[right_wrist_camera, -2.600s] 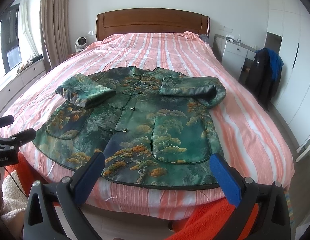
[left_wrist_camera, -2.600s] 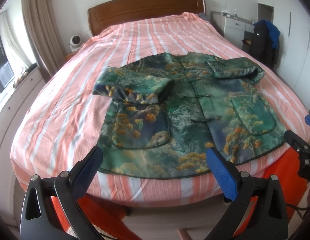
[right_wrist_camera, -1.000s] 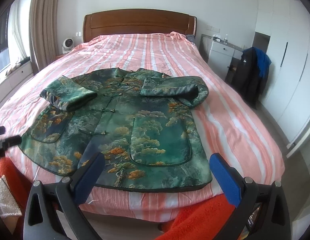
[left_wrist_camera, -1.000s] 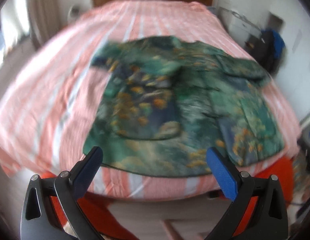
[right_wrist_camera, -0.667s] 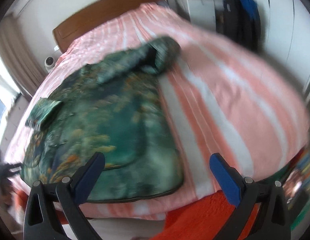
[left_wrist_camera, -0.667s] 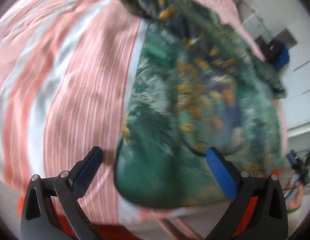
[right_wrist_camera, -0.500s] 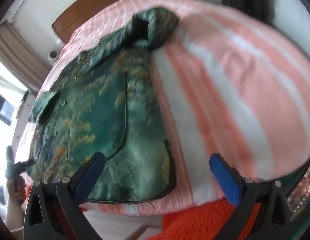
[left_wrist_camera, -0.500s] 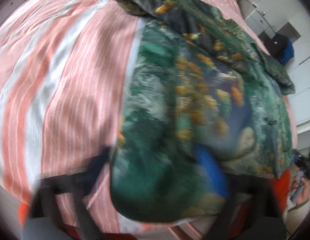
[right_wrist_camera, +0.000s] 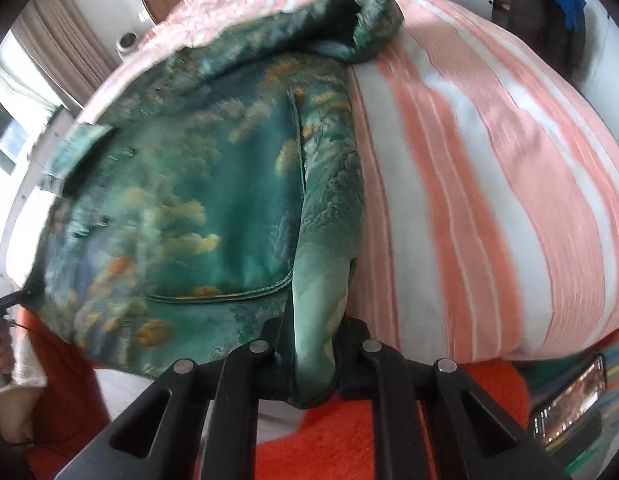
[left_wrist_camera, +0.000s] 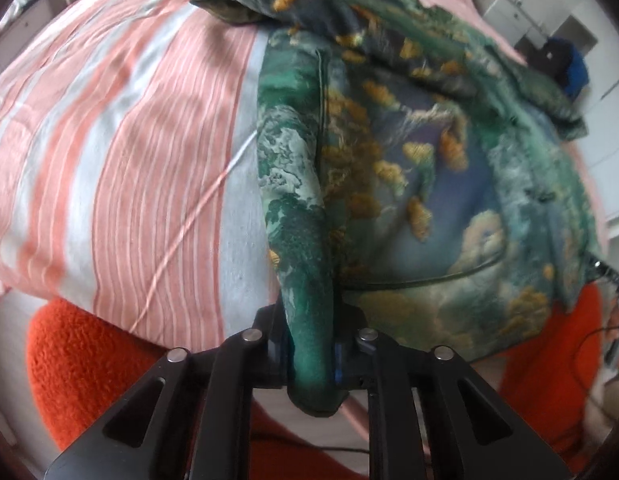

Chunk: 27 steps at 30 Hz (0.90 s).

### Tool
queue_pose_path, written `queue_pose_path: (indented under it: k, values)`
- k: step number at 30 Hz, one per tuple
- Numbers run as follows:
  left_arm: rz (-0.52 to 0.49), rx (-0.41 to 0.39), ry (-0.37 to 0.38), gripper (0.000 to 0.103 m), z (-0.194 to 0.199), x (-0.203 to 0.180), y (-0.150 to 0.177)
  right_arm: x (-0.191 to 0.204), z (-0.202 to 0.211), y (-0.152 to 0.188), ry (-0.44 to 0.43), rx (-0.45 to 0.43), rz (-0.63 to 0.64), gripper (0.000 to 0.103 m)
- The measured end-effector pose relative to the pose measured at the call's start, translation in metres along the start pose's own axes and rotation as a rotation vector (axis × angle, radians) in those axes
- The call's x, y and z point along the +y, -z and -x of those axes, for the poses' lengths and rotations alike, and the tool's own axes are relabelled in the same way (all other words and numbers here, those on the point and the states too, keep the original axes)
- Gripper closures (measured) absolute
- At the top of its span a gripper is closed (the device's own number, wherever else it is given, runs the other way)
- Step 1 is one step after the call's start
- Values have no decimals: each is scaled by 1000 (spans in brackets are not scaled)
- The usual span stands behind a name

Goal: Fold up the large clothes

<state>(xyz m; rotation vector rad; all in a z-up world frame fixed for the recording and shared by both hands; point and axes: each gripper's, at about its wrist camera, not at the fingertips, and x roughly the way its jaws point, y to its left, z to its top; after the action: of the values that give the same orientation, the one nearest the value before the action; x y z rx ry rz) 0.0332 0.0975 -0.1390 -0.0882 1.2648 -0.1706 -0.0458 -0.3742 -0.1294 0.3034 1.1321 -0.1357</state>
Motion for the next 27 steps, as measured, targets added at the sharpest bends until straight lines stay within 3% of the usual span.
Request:
queue_pose_path:
  k: [3, 5, 7, 9, 12, 15, 19, 20, 21, 23, 24, 25, 27]
  values:
    - [-69, -9, -96, 57, 16, -13, -1, 0, -8, -3, 23, -15, -37, 70]
    - [-136, -76, -176, 46, 42, -28, -8, 5, 3, -4, 87, -30, -74, 54]
    - [-209, -173, -236, 26, 76, -40, -17, 9, 18, -3, 126, -70, -62, 45]
    - [-281, -270, -256, 18, 104, -60, -31, 10, 35, -1, 157, -119, -53, 38]
    - [-442, -389, -220, 3, 122, -106, -61, 22, 50, -1, 185, -187, -46, 35]
    - [-572, -378, -195, 3, 87, -135, -98, 45, 53, -2, 122, -214, -30, 35]
    - [-620, -231, -242, 3, -9, -151, -137, 86, 49, 1, 35, -220, 23, 35]
    - [-600, -205, -272, 3, -29, -148, -143, 95, 50, 4, 17, -218, 39, 35]
    - [-569, -193, -296, 14, -44, -141, -149, 101, 50, 9, 5, -213, 54, 35]
    - [-462, -198, -243, 47, -47, -119, -159, 113, 52, 16, 1, -200, 94, 35]
    - [-371, -204, -161, 80, -36, -102, -163, 116, 53, 19, 9, -199, 114, 35]
    - [-318, -206, -118, 88, -27, -92, -167, 118, 59, 22, 26, -205, 137, 35]
    - [-227, -245, -75, 89, -1, -66, -170, 113, 71, 22, 52, -224, 157, 35]
